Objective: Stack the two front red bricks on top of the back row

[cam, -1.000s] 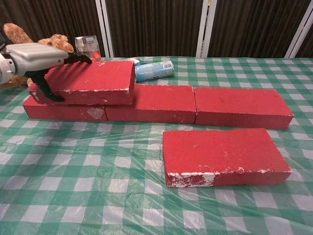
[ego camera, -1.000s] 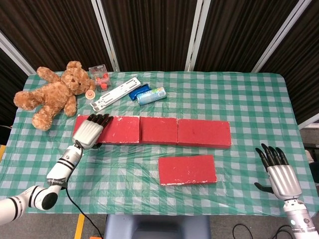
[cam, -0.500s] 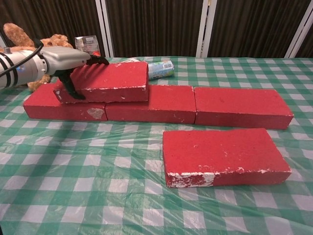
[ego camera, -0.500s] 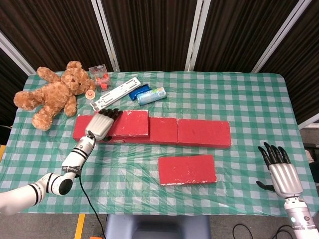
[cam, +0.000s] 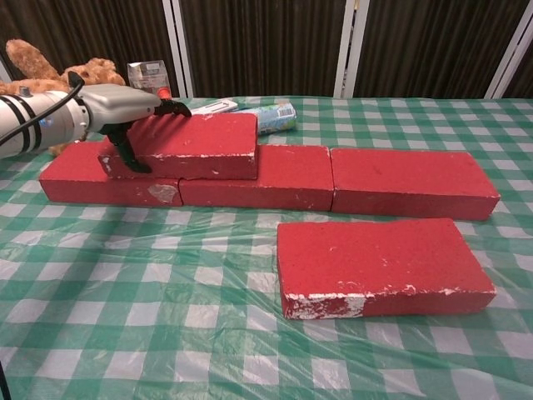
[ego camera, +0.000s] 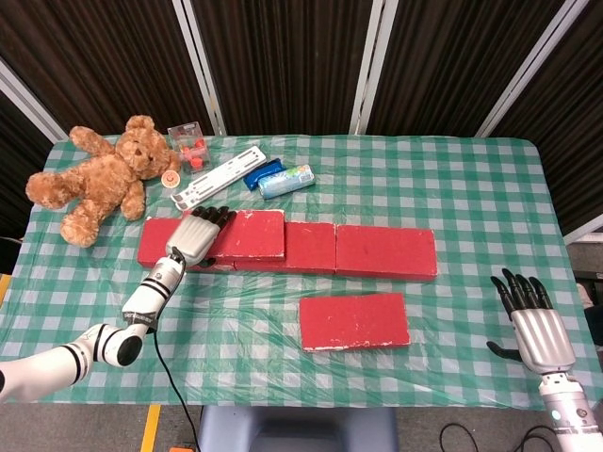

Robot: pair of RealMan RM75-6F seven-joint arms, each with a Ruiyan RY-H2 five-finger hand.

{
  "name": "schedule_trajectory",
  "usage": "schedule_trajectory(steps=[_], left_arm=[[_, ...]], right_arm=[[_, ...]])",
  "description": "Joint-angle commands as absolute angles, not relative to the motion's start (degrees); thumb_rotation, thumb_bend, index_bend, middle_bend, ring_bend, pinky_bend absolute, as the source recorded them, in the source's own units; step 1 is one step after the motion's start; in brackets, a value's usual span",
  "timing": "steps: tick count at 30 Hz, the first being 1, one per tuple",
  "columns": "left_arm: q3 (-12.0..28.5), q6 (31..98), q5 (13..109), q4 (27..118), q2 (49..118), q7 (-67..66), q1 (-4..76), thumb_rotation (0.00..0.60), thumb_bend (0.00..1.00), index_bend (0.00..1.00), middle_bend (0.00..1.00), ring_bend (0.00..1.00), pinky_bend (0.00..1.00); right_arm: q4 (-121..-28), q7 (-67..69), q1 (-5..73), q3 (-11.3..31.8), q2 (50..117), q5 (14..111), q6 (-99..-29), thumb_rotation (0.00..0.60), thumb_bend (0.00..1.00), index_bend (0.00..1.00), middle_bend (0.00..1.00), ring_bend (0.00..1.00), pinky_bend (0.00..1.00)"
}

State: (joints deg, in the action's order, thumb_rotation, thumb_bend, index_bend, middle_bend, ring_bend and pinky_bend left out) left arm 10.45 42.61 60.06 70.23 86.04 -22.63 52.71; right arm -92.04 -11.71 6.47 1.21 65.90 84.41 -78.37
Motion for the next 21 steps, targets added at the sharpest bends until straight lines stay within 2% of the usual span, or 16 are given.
schedule_trajectory(steps=[1,15,21], left_arm=[[10.3,42.9,60.4,70.7,85.8,-22.3,52.8,0.6,0.4,0.47,0.86,0.66,0.79],[9.3,42.9,58.8,73.0,84.8,-24.1,53.5,0.6,0.4,0.45,0.85,0.65,0.77],[8.8,42.2,56.9,73.2,84.6,-25.1,53.9,0.6,0.4,0.4,0.77,0.58,0.72]], right_arm=[[-92.0,-11.7,6.5,1.2,65.9,84.4,-78.3,0.6,0.09,0.0,0.0,0.0,0.0],[-92.0,-11.6,6.6,1.1,65.9,84.4,-78.2,0.6,0.09,0.0,0.0,0.0,0.0],[-92.0,-11.5,6.6,1.1,65.8,84.4,-78.2,0.6,0.09,0.0,0.0,0.0,0.0]])
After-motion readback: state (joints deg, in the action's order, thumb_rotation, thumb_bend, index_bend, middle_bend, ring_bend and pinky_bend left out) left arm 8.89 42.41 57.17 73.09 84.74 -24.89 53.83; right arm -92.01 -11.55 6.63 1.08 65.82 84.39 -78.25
